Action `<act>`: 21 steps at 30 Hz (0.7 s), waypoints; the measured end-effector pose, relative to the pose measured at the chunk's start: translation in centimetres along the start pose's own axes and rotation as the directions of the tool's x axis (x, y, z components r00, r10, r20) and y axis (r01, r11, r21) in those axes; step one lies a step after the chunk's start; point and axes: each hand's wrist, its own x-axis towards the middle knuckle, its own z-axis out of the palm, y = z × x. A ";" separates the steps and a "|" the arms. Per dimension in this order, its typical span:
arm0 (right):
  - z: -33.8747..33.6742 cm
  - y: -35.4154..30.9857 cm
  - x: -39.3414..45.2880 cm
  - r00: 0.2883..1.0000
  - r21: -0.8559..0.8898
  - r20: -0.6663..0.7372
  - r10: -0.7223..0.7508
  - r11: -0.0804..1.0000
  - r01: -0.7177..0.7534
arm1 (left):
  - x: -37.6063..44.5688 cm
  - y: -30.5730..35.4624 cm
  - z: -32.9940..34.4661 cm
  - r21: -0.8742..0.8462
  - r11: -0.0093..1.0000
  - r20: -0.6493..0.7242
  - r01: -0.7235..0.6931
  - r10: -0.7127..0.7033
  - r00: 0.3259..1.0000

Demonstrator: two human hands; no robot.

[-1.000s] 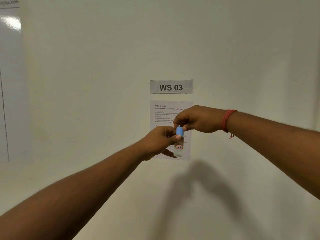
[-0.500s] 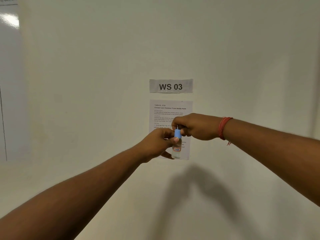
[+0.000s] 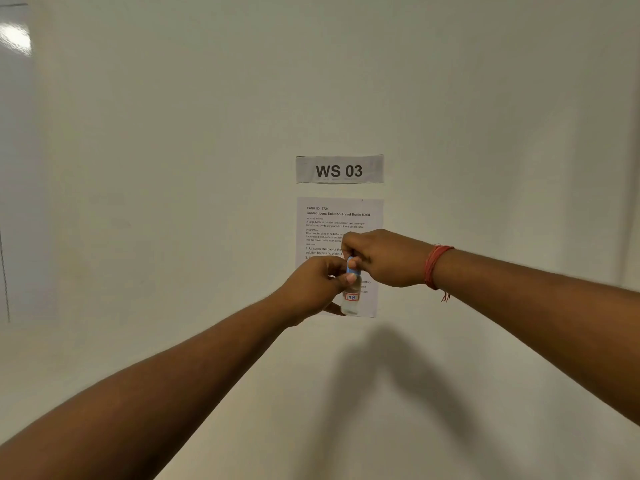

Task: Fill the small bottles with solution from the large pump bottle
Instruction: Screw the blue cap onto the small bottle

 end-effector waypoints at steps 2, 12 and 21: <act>0.2 0.0 0.1 1.000 -0.003 -0.018 0.019 1.000 -0.019 | 0.1 0.0 0.1 0.009 1.000 -0.019 -0.004 0.004 1.000; 1.2 0.3 -0.5 0.996 0.088 -0.077 0.040 0.996 -0.033 | -0.1 -0.3 0.4 0.005 1.000 -0.013 -0.003 0.003 1.000; 4.3 1.0 -1.8 0.994 0.254 -0.083 0.067 0.966 -0.044 | -1.2 -2.1 1.2 0.011 1.000 0.015 0.029 -0.030 0.999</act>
